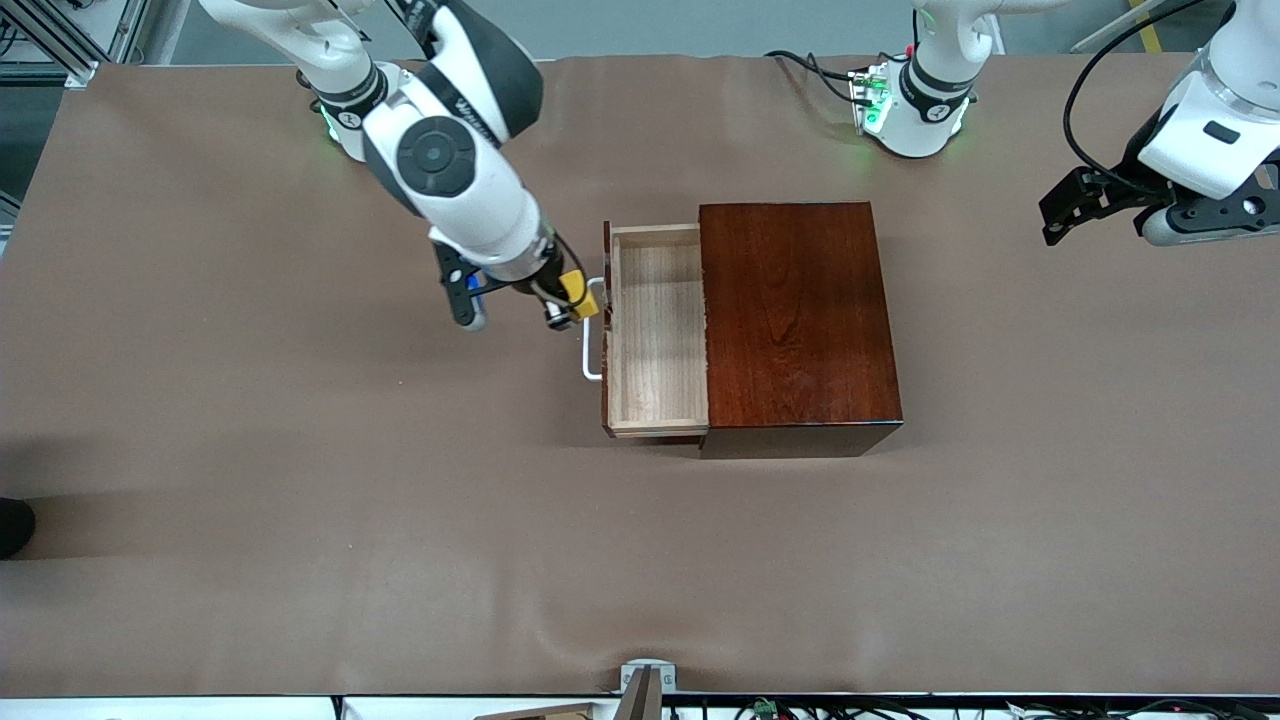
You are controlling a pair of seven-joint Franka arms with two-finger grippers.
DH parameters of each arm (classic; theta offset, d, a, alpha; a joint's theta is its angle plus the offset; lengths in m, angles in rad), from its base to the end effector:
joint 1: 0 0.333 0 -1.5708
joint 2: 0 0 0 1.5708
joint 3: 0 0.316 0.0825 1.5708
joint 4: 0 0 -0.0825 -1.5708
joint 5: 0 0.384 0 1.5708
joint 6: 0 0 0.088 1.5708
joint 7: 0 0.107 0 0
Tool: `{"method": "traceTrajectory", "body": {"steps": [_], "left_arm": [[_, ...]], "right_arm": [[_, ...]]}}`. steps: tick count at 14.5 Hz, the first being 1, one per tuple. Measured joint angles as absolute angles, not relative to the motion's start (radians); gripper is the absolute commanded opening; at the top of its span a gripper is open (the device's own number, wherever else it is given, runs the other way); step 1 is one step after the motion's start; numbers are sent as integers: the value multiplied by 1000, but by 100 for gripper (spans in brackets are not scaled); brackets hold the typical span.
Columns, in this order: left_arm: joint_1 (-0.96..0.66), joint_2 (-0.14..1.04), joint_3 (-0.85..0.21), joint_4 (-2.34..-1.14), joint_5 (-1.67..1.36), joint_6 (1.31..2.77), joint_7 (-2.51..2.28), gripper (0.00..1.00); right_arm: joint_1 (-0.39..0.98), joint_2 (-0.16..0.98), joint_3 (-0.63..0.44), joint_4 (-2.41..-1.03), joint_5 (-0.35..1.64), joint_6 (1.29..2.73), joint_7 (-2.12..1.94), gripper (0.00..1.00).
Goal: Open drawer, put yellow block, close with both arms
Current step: 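Carry the yellow cube with the right gripper over the open drawer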
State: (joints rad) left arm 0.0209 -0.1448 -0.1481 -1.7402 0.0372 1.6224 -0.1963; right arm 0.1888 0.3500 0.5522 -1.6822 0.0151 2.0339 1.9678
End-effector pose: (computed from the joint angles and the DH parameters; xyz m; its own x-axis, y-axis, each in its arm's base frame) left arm 0.5089 -0.0667 0.6253 0.9970 0.0679 0.0363 0.0697 -0.9962 -0.0524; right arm 0.5028 0.4134 0.4280 0.2920 -0.9359 -0.1971 -0.9524 -0.3035 0.0303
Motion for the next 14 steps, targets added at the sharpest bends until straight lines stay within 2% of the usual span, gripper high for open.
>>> {"method": "traceTrajectory", "body": {"steps": [6,14], "left_arm": [[28,-145,-146,-1740,36,1625,-175,100],[32,-145,-145,-1743,36,1625,-175,100]], "right_arm": [[281,402,551,-1681,11,2114,2098,0],[335,516,550,-1680,-111,2172,2198,0]]}}
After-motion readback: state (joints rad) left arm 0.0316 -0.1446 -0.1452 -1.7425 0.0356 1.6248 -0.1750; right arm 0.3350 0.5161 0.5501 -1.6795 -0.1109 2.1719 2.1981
